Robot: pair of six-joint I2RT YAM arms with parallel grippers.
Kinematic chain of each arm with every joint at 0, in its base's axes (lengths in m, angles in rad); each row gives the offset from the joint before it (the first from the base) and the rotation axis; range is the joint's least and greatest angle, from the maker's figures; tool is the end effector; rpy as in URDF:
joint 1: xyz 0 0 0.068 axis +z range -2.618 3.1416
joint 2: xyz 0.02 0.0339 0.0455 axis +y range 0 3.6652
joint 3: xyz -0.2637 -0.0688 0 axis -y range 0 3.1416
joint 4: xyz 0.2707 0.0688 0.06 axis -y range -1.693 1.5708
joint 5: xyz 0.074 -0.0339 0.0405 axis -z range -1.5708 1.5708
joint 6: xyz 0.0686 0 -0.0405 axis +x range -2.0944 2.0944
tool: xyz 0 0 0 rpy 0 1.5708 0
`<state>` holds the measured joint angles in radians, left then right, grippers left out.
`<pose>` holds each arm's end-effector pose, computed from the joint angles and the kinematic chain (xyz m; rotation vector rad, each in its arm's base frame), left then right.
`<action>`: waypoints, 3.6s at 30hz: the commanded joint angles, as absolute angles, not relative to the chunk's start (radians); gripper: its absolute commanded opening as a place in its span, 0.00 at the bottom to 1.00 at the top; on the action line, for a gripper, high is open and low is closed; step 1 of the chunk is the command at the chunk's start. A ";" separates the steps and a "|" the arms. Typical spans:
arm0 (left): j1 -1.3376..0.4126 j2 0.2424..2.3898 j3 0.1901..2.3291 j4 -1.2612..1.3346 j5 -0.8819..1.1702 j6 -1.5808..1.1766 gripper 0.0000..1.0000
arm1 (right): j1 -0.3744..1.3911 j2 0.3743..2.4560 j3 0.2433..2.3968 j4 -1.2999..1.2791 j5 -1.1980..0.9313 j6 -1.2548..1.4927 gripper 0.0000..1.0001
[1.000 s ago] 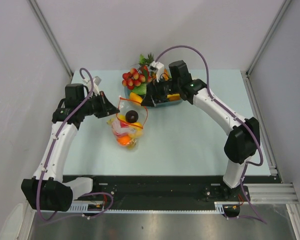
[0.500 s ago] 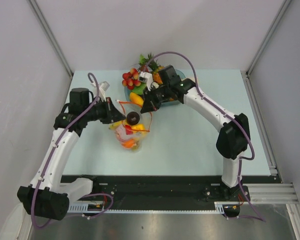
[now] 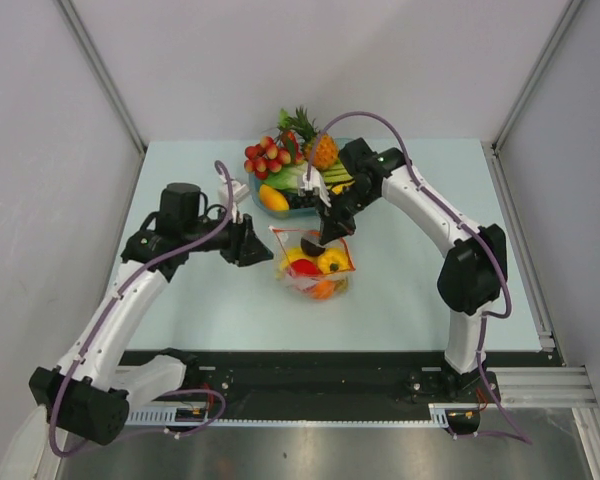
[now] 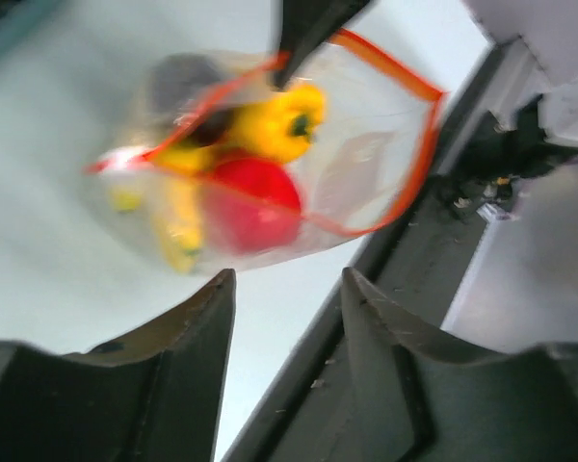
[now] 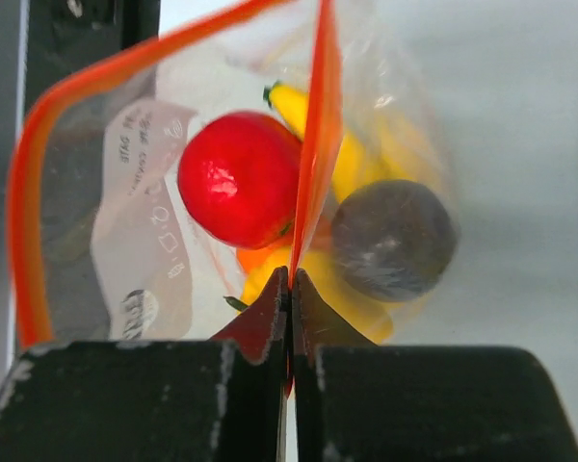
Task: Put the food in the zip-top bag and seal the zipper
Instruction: Zip the zipper food storage bag at the center of the board.
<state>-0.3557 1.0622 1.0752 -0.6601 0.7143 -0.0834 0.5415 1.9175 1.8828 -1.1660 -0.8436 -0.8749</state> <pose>0.2298 -0.1333 0.3315 0.6983 2.1086 -1.0321 0.3382 0.2632 0.3006 -1.7601 1.7370 1.0139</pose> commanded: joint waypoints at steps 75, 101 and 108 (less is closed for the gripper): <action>-0.324 1.157 1.026 -0.445 1.060 0.485 0.00 | 0.724 1.657 1.723 -0.592 -0.850 -0.614 0.79; -0.311 1.088 0.945 -0.325 1.015 0.446 0.00 | 0.669 1.666 1.641 -0.765 -0.795 -0.746 0.03; -0.324 1.098 0.972 -0.350 0.982 0.446 0.32 | 0.673 1.640 1.641 -0.660 -0.821 -0.651 0.00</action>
